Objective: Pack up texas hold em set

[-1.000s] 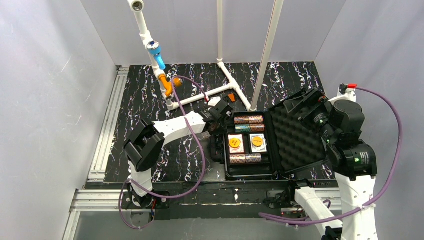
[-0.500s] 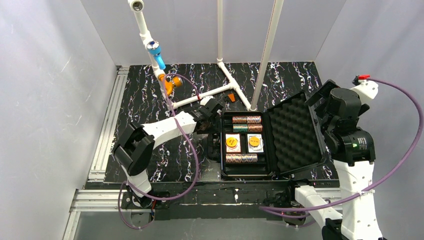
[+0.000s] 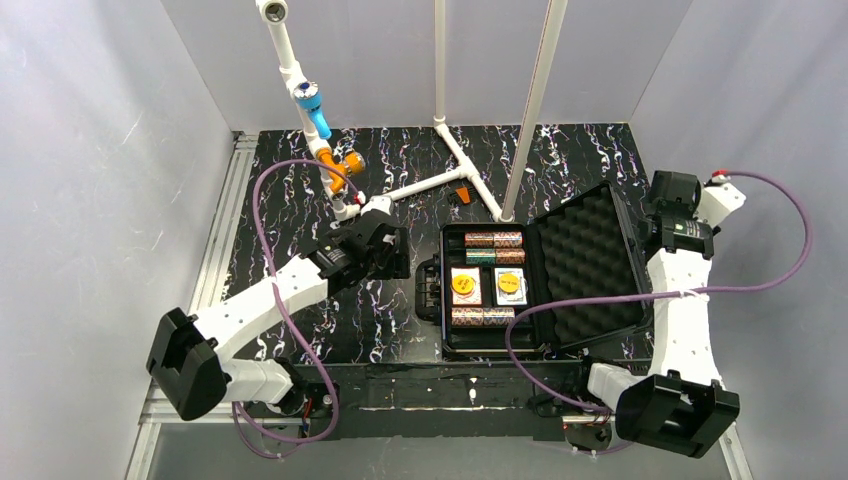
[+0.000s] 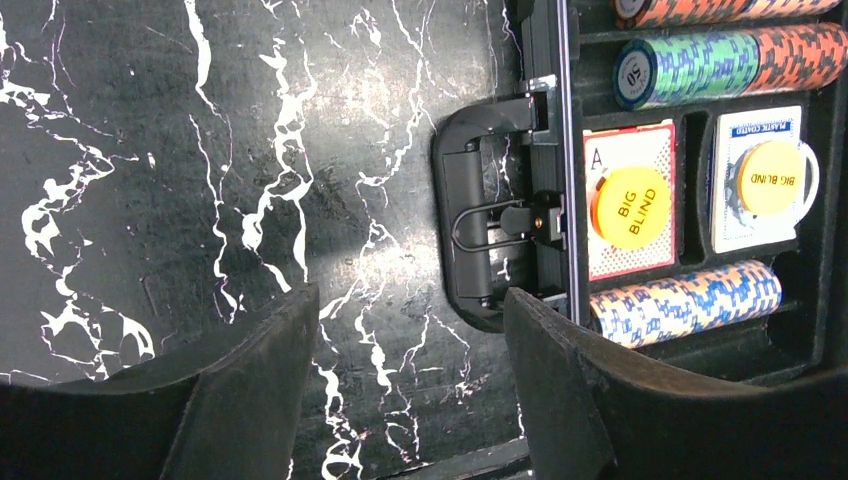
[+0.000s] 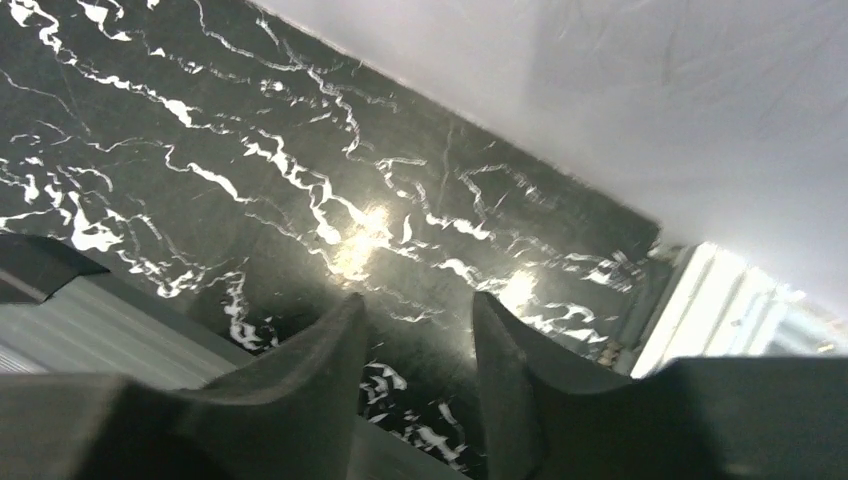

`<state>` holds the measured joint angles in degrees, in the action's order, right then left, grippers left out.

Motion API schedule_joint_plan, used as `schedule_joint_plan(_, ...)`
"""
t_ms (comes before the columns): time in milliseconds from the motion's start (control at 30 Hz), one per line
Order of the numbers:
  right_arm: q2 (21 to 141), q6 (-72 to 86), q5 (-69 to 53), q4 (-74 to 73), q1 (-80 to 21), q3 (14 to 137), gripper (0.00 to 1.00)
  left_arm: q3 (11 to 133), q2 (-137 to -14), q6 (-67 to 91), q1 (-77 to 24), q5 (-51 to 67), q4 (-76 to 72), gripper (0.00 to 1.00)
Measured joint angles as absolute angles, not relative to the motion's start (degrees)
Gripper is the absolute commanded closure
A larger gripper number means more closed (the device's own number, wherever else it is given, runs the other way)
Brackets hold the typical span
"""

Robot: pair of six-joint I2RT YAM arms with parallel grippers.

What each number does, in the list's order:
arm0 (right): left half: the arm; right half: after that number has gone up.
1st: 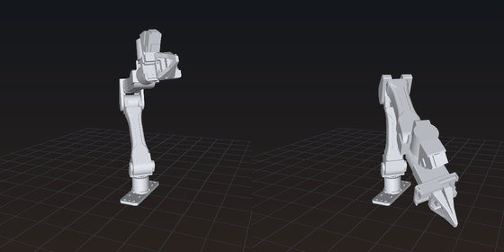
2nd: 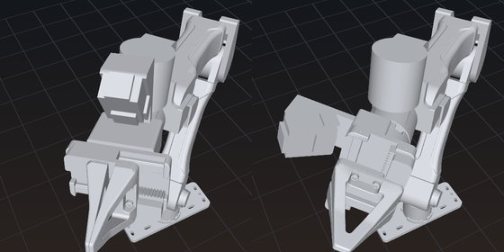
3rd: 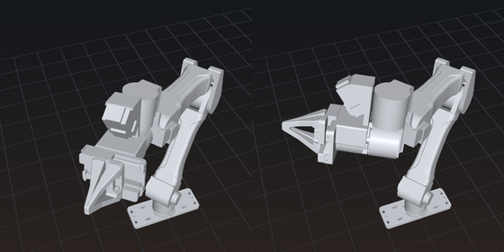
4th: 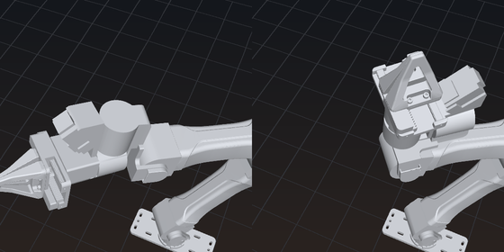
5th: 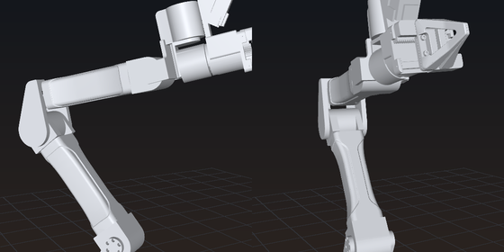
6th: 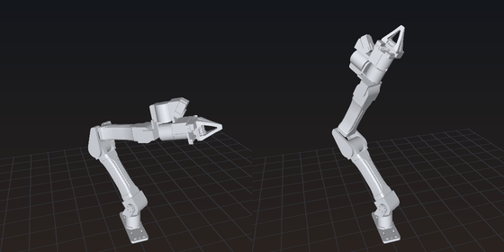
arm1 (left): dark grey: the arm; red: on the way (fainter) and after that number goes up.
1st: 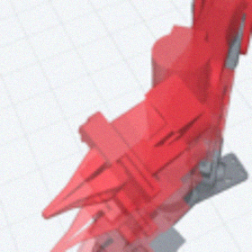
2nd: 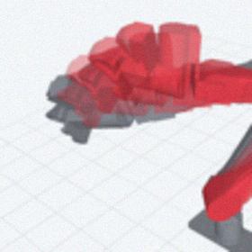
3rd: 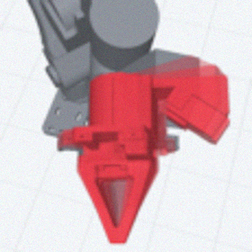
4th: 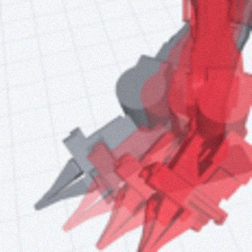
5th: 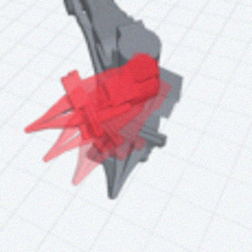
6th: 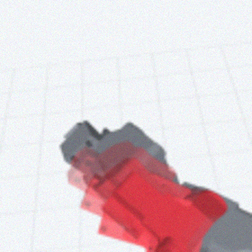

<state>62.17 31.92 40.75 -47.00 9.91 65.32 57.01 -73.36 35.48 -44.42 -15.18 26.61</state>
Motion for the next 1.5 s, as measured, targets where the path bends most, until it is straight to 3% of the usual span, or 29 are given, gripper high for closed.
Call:
schedule_joint_plan(133,62.87,34.96,34.17,-46.52,14.74,61.23,0.67,54.96,-70.78,35.11,-44.42,-14.50,26.65,0.34)
schedule_joint_plan(500,62.43,38.19,21.10,-44.03,17.56,59.44,0.72,53.23,-68.51,35.05,-44.42,-13.82,26.63,0.34)
schedule_joint_plan(1000,59.59,38.89,10.39,-41.30,18.02,59.07,0.73,52.97,-69.49,35.83,-44.49,-8.32,22.61,0.35)
schedule_joint_plan(1500,59.11,39.11,0.82,-43.99,14.85,56.29,0.74,61.93,-82.15,37.32,-49.17,2.35,14.85,0.40)
